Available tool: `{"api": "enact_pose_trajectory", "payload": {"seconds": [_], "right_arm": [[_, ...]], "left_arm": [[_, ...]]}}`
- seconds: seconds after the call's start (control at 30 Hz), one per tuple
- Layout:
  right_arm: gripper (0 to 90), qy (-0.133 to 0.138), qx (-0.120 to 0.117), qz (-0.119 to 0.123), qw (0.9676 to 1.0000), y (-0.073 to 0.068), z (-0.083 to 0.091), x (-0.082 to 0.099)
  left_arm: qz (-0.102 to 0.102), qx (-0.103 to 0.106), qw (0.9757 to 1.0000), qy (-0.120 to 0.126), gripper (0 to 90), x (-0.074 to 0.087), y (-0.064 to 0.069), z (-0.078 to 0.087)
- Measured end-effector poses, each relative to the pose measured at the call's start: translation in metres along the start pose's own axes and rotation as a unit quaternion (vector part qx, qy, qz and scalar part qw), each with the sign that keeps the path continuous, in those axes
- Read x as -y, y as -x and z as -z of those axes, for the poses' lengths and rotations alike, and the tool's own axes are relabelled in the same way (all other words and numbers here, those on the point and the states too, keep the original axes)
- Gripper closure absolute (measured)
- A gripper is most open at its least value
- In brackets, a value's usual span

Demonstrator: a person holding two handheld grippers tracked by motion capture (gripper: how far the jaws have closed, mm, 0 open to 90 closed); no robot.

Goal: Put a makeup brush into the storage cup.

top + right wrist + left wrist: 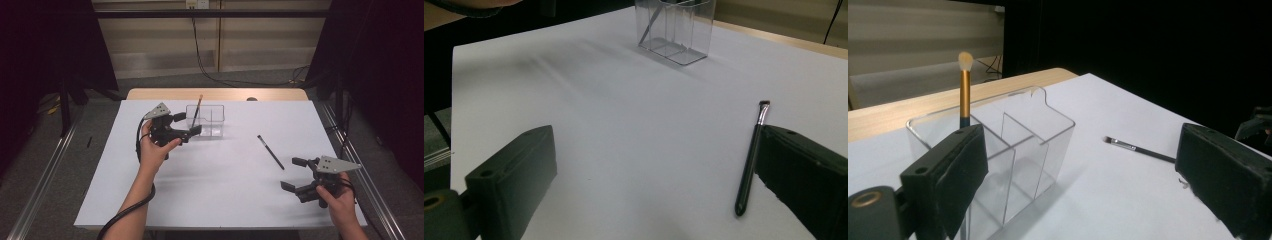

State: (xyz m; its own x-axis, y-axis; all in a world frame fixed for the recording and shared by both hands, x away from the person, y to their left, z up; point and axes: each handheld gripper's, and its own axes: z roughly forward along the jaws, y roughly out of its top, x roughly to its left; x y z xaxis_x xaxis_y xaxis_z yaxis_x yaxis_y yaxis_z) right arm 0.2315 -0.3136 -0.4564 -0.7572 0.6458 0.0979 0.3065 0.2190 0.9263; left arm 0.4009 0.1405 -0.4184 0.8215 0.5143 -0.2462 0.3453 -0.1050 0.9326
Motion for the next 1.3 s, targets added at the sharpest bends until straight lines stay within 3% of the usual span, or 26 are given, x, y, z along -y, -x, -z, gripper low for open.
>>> {"api": "enact_pose_trajectory", "payload": {"seconds": [0.27, 0.43, 0.67, 0.93, 1.3], "right_arm": [[3.1, 0.004, 0.003, 0.003, 1.0000, -0.001, 0.001, -0.001], [3.1, 0.004, 0.005, 0.004, 1.0000, 0.000, 0.001, -0.001], [3.1, 0.005, 0.009, 0.007, 0.9999, 0.000, 0.001, -0.002], [3.0, 0.006, 0.012, 0.010, 0.9999, -0.002, 0.000, -0.004], [3.0, 0.008, 0.015, 0.012, 0.9998, -0.001, -0.001, -0.005]], "left_arm": [[0.007, 0.019, 0.9998, 0.005, 0.9, 0.014, 0.005, 0.011], [0.001, 0.020, 0.9998, -0.005, 0.8, 0.020, 0.007, 0.017], [0.006, 0.024, 0.9997, 0.002, 0.8, 0.027, 0.011, 0.025], [-0.017, 0.029, 0.9994, -0.001, 0.7, 0.033, 0.015, 0.038], [-0.022, 0.034, 0.9992, 0.001, 0.8, 0.043, 0.016, 0.057]]}}
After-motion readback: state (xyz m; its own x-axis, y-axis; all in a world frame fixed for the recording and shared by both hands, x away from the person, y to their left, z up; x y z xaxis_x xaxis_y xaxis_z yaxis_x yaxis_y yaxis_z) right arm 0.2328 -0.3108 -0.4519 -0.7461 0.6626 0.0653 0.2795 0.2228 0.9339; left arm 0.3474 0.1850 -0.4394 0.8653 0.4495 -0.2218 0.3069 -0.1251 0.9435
